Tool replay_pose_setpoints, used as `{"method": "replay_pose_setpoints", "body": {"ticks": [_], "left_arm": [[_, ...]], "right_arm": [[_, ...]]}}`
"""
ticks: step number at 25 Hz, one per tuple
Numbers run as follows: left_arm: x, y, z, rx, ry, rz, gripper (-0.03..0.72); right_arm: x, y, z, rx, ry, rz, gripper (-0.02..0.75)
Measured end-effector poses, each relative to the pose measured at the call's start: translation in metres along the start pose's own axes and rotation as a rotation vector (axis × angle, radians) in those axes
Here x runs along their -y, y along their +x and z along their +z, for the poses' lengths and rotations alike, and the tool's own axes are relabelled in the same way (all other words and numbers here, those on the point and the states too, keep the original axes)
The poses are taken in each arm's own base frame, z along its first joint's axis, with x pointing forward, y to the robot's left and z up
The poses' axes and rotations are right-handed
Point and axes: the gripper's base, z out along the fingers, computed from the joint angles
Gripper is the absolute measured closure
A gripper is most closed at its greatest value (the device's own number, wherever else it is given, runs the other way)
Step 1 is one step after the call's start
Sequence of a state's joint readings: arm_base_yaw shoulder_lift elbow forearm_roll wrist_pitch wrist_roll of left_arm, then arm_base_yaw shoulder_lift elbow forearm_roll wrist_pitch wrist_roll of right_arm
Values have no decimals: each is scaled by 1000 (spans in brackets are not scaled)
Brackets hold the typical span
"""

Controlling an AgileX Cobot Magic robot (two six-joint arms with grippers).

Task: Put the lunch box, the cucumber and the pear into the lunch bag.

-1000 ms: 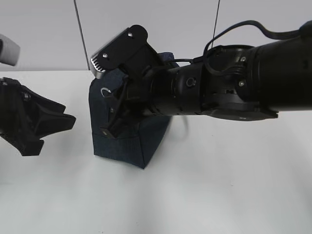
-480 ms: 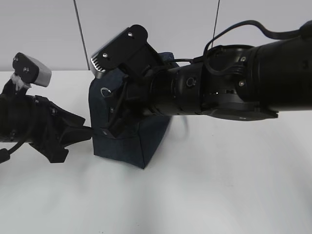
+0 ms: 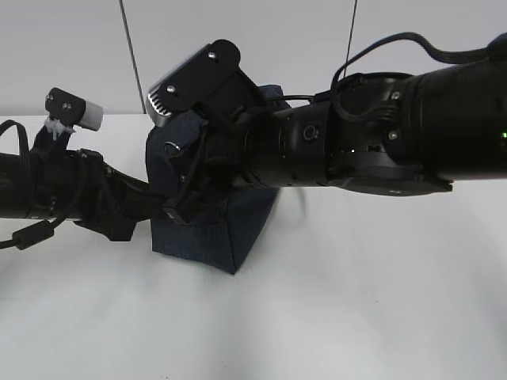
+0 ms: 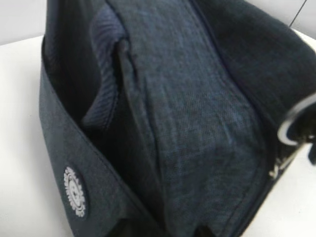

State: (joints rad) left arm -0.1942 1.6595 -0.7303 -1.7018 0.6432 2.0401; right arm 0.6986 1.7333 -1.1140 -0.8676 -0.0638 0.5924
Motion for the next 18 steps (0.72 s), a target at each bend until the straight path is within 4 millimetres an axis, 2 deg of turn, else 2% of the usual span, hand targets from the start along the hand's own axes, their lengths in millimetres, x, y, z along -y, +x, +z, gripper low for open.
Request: {"method": "replay_pose_setpoints", "body": {"ticks": [2, 5, 6, 10, 18], "left_arm": [[0, 1, 2, 1, 20, -6, 484], [2, 2, 4, 5, 46, -11, 622], [2, 3, 5, 4, 48, -11, 646], [3, 4, 5, -7, 57, 6, 674], [7, 14, 4, -26, 73, -18, 679]], "right_arm": [[0, 0, 0, 0, 0, 0, 738], [0, 0, 0, 0, 0, 0, 738], [0, 0, 0, 0, 0, 0, 738], [0, -1, 0, 3, 1, 4, 738], [10, -15, -2, -4, 62, 5, 738]]}}
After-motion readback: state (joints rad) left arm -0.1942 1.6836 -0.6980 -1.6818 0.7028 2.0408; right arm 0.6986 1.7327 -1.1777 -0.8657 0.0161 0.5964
